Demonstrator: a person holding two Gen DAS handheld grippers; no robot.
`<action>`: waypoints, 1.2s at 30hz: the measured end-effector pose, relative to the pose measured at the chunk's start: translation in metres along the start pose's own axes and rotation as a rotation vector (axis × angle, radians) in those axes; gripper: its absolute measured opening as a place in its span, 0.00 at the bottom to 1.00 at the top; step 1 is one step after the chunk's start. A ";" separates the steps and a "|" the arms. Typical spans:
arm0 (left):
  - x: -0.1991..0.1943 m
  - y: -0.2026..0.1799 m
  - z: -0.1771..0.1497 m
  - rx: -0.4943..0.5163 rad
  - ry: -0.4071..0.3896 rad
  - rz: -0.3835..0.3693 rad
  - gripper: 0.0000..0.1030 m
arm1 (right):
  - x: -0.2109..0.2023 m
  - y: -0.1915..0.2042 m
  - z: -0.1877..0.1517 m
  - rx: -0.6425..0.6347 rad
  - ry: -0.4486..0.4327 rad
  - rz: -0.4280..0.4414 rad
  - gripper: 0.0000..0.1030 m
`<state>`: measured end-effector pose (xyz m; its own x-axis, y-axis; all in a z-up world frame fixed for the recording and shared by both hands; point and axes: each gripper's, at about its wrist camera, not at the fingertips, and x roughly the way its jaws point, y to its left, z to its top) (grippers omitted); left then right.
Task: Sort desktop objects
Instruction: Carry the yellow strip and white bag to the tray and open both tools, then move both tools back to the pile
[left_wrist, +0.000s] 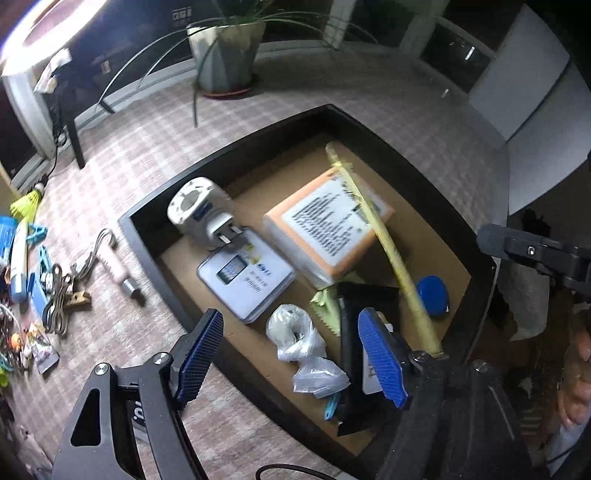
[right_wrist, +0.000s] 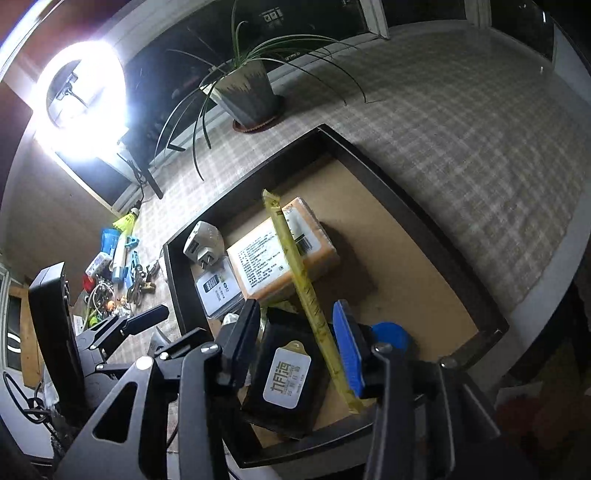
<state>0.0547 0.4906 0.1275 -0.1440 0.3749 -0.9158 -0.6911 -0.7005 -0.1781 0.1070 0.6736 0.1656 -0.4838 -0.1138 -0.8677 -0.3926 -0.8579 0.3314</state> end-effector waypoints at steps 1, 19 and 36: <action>0.001 0.002 0.000 -0.006 0.003 0.002 0.70 | 0.001 0.003 0.000 -0.010 0.003 0.002 0.40; -0.060 0.152 -0.037 -0.268 -0.073 0.151 0.63 | 0.041 0.138 0.001 -0.276 0.064 0.114 0.39; -0.086 0.331 -0.073 -0.575 -0.093 0.275 0.47 | 0.145 0.281 0.014 -0.470 0.230 0.214 0.39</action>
<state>-0.1105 0.1821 0.1209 -0.3406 0.1688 -0.9249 -0.1342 -0.9824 -0.1299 -0.0846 0.4231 0.1376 -0.3110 -0.3704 -0.8752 0.1116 -0.9288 0.3534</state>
